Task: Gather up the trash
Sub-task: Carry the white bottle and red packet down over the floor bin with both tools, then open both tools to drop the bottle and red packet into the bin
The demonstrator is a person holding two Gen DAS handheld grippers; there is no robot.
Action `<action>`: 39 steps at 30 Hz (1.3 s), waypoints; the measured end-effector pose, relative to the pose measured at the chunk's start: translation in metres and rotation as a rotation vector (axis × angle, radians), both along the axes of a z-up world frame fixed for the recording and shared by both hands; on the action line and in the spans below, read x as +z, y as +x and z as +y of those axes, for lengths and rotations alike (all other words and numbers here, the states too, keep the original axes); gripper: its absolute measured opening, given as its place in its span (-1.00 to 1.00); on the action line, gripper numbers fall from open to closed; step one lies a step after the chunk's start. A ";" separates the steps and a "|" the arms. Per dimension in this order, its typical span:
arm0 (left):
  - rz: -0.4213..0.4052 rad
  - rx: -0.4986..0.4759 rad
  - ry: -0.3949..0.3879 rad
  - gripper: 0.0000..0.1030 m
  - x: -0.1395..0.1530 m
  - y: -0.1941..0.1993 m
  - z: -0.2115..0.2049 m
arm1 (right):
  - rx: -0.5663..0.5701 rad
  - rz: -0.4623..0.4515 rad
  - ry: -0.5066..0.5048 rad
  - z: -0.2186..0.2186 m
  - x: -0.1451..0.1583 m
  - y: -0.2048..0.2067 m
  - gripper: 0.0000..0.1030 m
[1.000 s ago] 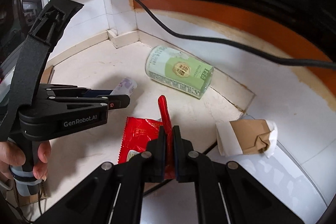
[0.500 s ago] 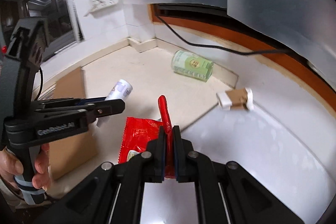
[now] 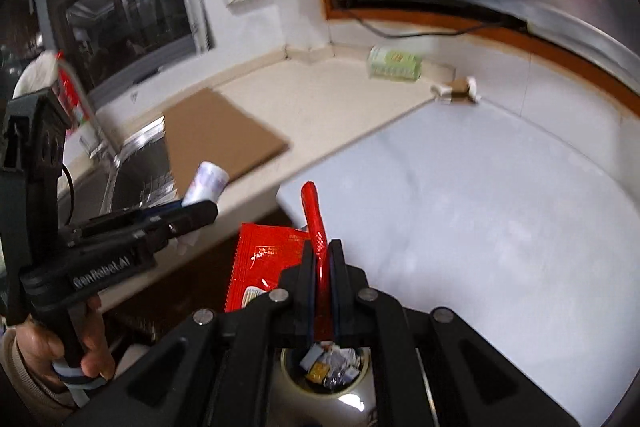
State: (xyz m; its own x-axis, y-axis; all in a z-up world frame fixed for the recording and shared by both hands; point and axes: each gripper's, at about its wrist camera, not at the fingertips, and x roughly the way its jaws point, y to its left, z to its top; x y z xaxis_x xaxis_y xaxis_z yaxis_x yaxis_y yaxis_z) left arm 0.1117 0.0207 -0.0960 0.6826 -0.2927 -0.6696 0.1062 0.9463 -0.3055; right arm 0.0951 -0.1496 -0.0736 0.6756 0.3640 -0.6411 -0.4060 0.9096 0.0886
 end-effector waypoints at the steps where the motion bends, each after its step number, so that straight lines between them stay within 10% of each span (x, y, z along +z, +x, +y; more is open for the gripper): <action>1: 0.015 0.003 0.007 -0.57 -0.011 -0.012 0.000 | 0.012 0.001 -0.018 0.006 -0.008 -0.008 -0.89; 16: 0.160 -0.029 0.064 -0.56 -0.148 -0.058 -0.002 | 0.068 0.126 -0.232 0.049 -0.146 -0.030 -0.89; 39: 0.407 -0.042 0.038 -0.56 -0.301 0.005 0.002 | 0.016 0.422 -0.229 0.044 -0.298 0.037 -0.89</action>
